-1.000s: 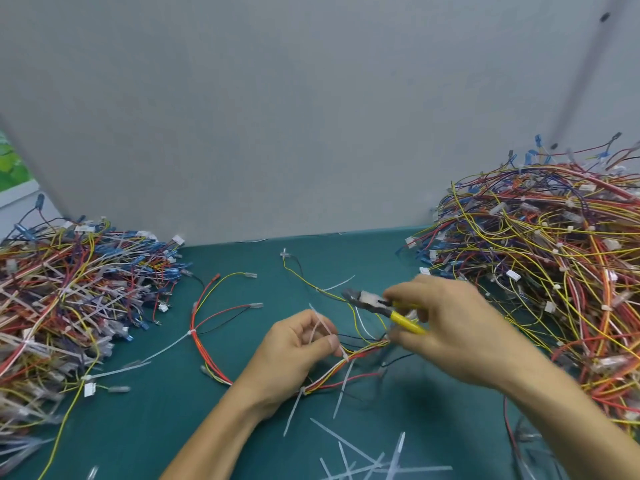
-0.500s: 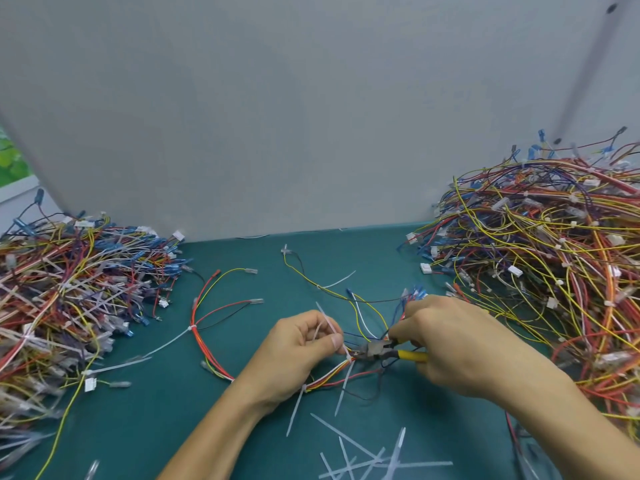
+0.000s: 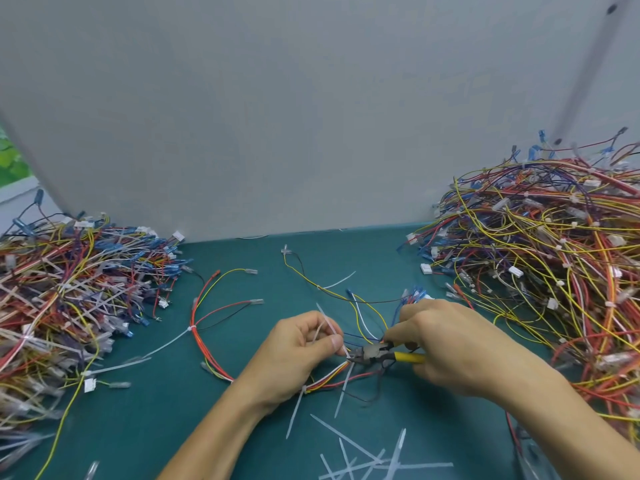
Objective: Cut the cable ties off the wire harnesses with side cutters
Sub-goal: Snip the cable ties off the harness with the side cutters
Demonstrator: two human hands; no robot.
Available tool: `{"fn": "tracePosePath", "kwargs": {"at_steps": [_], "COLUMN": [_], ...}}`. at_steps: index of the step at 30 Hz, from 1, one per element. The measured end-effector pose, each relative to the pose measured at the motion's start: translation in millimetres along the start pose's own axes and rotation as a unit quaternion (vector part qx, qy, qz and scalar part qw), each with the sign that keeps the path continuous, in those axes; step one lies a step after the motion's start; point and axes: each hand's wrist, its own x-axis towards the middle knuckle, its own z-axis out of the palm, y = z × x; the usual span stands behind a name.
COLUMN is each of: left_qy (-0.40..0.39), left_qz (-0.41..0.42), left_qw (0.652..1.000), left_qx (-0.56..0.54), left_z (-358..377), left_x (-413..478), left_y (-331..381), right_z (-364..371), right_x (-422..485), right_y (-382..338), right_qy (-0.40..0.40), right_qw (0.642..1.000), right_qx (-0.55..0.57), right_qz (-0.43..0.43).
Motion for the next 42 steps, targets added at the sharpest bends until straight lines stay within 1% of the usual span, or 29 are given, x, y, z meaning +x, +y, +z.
{"fn": "tracePosePath", "kwargs": {"at_steps": [14,19,25,28,30,32,35,36,39,42], "left_qy": [0.007,0.013,0.016,0.046,0.079,0.1,0.105,0.106,0.113,0.127], "left_qz": [-0.007,-0.013,-0.006,-0.006,-0.016,-0.016,-0.006,-0.004,-0.007,-0.011], "left_qw": [1.0,1.0,1.0,0.999,0.996,0.993,0.993,0.993,0.992,0.99], "left_qx": [0.009,0.018,0.019,0.005,-0.035,-0.057,-0.055,-0.052,-0.048,-0.054], "left_z": [-1,0,0,0,0,1,2,3,3,4], "left_x": [3,4,4,5,6,6,4,4,4,5], "left_y": [-5,-7,-7,-11,-13,-12,-11,-12,-14,-14], "right_z": [6,7,5,-3,-13,-21,-20,-17,5,25], "right_x": [2,1,0,-2,-6,-10,-8,-5,4,9], "right_y": [1,0,-3,-3,-1,-1,-9,-14,-29,-32], "right_qy": [0.027,0.02,0.003,-0.022,-0.035,0.0,0.111,0.126,0.106,0.087], "right_qw": [0.997,0.999,1.0,1.0,0.998,0.997,0.985,0.98,0.974,0.976], "right_qx": [-0.069,-0.035,-0.016,0.011,0.03,0.064,0.128,0.149,0.198,0.189], "right_qz": [-0.02,-0.02,0.0,0.017,0.031,0.036,0.032,0.032,0.035,0.066]}}
